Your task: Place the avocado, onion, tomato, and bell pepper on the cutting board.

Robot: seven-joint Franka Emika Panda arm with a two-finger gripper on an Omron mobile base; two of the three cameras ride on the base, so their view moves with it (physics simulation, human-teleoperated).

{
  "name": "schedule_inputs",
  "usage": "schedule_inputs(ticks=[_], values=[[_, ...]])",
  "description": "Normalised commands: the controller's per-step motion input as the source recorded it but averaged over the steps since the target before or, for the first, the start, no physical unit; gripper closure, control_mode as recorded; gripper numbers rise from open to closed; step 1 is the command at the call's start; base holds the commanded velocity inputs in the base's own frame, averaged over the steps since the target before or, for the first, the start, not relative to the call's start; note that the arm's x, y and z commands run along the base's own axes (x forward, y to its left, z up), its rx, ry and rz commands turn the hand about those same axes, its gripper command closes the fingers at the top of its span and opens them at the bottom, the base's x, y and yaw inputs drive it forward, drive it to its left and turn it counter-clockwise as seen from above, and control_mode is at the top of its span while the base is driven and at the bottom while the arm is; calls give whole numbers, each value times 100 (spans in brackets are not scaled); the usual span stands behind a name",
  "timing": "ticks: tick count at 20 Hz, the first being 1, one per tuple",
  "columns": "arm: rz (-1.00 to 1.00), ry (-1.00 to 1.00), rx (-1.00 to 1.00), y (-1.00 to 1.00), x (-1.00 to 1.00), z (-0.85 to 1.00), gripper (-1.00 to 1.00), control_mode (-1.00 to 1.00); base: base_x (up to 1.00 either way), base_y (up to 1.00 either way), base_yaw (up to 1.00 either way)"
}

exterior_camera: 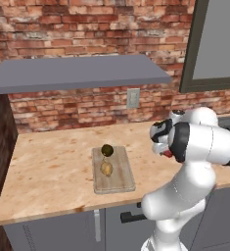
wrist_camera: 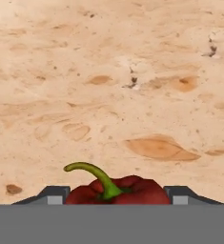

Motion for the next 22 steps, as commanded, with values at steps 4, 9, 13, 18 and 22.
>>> schedule_inputs(ticks=[4, 9, 13, 18, 22], values=[[1, -16, 0, 9, -45, 75, 100, -100, 0, 0, 0], [0, -4, 0, 48, -24, 72, 100, -100, 0, 0, 0], [0, 0, 0, 75, -20, 59, 100, -100, 0, 0, 0], [0, 0, 2, 71, -21, 45, 100, -100, 0, 0, 0], [0, 0, 12, 53, -35, 41, 100, -100, 0, 0, 0]])
